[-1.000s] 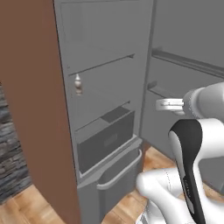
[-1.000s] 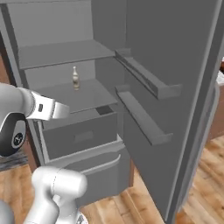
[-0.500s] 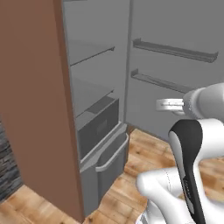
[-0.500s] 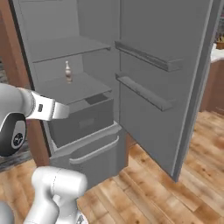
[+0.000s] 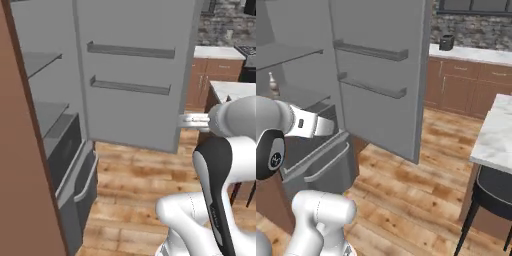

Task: Pick the egg and butter from the fridge and place them by the bowl for mixing.

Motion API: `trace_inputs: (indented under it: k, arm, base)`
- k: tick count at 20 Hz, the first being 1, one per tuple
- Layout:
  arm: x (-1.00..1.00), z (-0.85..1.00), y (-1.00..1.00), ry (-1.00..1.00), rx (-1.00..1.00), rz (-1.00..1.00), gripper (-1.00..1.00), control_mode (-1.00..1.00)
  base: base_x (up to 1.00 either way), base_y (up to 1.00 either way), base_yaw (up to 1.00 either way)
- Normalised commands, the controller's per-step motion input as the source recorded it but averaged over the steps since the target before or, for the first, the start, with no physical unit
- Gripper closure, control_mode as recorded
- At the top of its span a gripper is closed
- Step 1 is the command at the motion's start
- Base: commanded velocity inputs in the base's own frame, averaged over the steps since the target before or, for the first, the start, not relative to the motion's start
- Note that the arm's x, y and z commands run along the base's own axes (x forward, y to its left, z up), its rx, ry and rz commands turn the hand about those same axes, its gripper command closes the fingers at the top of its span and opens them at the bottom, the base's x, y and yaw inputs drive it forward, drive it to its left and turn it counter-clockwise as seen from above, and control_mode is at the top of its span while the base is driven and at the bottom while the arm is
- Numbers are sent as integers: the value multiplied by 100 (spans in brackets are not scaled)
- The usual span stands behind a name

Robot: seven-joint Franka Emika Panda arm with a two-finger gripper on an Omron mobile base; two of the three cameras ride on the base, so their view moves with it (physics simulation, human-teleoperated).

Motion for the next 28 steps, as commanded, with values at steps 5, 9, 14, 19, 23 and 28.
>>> trace_inputs:
  k: [5,9,14,19,23,28]
  arm:
    - [0,0,0,0,0,0,100,100]
    - [0,0,0,0,0,0,100,100]
    - [0,0,0,0,0,0,100,100]
    - [0,0,0,0,0,0,100,100]
    - [0,0,0,0,0,0,100,100]
    - [0,0,0,0,0,0,100,100]
  base:
    - [-16,9,-93]
    - [-1,7,-99]
    - [0,3,-99]
    - [0,-2,-90]
    - [13,-6,-71]
    - [37,-5,-50]
